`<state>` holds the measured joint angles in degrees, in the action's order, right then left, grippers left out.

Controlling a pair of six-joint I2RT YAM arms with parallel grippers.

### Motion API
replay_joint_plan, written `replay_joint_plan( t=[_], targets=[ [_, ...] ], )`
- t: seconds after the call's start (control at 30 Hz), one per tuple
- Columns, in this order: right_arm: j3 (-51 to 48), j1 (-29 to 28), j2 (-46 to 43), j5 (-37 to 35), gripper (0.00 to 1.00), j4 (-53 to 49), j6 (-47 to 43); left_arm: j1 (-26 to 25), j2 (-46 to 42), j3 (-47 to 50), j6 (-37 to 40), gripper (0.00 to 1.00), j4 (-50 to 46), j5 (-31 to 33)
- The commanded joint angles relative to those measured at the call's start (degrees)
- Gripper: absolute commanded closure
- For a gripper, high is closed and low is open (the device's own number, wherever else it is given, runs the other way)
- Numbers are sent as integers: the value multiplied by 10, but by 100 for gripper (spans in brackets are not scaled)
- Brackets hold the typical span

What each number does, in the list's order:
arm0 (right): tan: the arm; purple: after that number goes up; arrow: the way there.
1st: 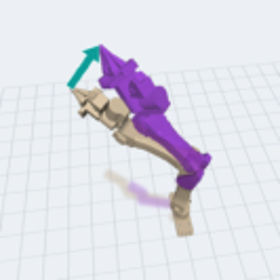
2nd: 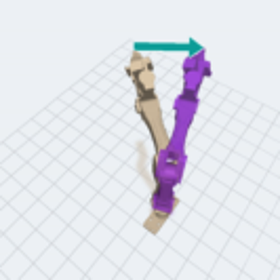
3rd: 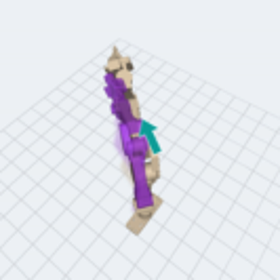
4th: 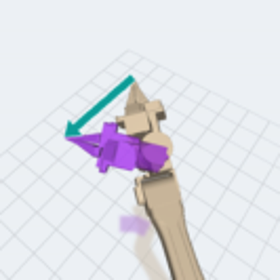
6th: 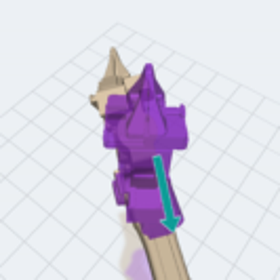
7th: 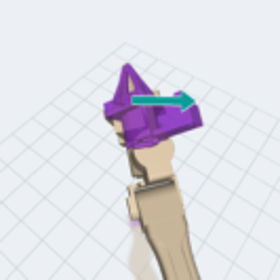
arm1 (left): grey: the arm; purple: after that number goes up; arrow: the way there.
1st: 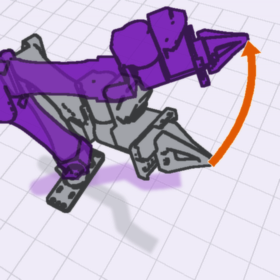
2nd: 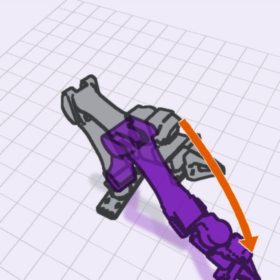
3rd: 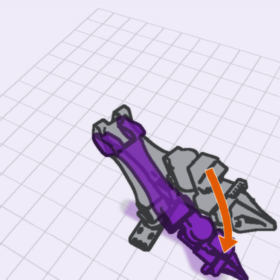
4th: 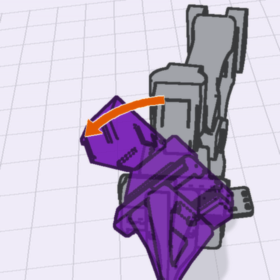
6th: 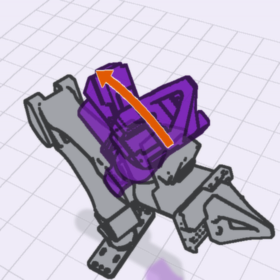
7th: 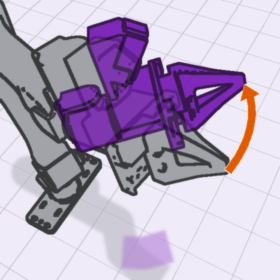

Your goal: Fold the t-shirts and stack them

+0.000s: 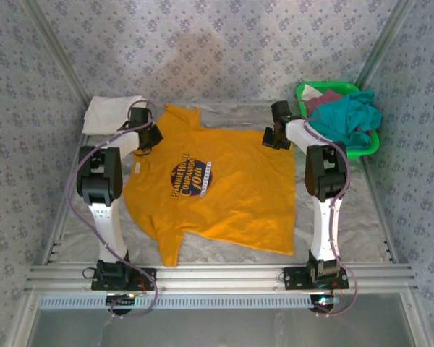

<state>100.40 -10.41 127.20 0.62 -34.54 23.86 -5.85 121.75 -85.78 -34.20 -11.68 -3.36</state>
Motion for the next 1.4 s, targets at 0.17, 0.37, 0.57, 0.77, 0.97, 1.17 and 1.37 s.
replay_joint_plan(
  t=[0.17,0.37,0.57,0.77,0.97,1.17,1.37],
  targets=[
    [114,1,97,-14,100,-52,50,3,57,-44,-36,98,-63,-1],
    [223,19,178,16,100,-67,88,5,91,-91,-65,97,-83,-2],
    [390,36,261,22,100,-78,98,5,163,-217,-87,98,-118,-11],
    [540,51,318,97,100,-10,74,0,213,-361,-96,97,-175,-12],
    [455,35,187,86,100,-19,21,-6,136,-302,-79,98,-158,27],
    [140,-3,-26,-21,100,10,9,-6,-2,-93,-59,97,-67,44],
    [-77,-11,-126,-74,100,23,15,-12,-64,27,-22,98,-82,24]
  ],
)
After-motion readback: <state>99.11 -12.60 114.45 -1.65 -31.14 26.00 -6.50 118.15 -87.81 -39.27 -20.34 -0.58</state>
